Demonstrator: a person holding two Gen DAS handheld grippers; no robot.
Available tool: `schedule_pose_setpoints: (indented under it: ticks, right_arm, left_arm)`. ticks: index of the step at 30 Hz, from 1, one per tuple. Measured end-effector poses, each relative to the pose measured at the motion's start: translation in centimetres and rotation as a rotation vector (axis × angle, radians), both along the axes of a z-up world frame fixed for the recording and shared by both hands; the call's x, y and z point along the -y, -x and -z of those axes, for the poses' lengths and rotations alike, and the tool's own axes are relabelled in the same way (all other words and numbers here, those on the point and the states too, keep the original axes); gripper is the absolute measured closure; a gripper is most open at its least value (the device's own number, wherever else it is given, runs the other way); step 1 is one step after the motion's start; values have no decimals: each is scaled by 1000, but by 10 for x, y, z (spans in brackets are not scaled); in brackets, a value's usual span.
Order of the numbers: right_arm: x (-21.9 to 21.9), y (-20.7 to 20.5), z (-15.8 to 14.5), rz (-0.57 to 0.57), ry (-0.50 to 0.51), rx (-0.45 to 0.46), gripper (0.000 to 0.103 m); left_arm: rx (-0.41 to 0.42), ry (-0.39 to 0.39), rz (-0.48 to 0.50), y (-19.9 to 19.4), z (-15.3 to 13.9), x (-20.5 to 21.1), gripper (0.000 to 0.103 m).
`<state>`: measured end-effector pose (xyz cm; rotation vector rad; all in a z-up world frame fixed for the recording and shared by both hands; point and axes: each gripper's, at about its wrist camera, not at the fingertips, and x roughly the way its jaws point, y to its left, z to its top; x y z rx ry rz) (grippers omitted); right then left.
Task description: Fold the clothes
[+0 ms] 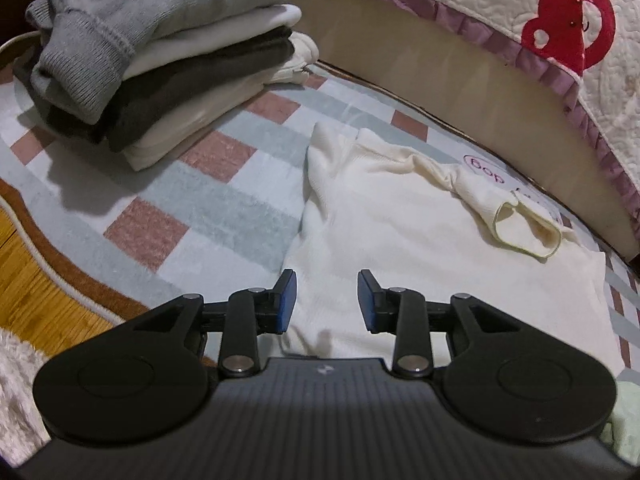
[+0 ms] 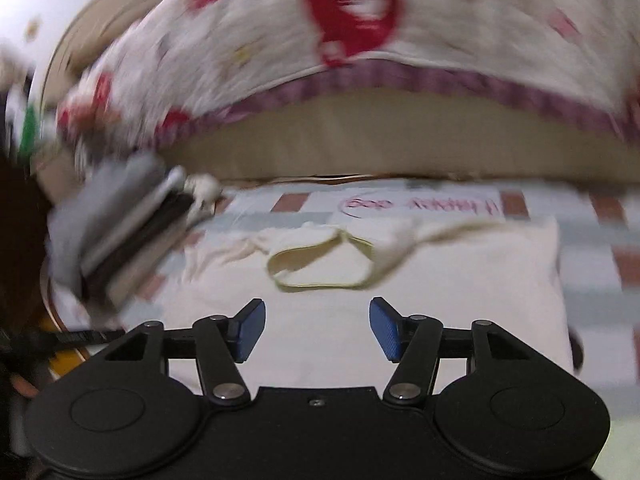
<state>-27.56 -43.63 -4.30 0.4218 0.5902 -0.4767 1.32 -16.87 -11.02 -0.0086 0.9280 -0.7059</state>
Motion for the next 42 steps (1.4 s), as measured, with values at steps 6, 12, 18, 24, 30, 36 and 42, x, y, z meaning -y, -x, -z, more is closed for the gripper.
schedule_pose_setpoints:
  ticks: [6,12,18,24,30,36,42]
  right_arm:
    - [-91,-66,-21,-357,180,-180,89]
    - [-131,-109,-28,-359,291,-182,84]
    - [-145,-146,-6,-399,428,-167,84]
    - [-86,-223,-23,-470,398,-385,85]
    - [-22,-307,-3,-617,485,-619,73]
    - [10,-331,35,-649,394,-627,75]
    - [29,-301,35,-647,390,-528,74]
  left_arm:
    - [-52,93,11,-5,-2,-17,71]
    - [-83,128,10,-9,-6,-26,73]
    - [15,55,70,-33,-30,-3,70]
    - [56,-102,188,-97,-22,91,70]
    - [81,-30,291,-142,37,143,67]
    - [-12,41,276,-160,57,142,52]
    - [33,-8,268,-167,69,149,51]
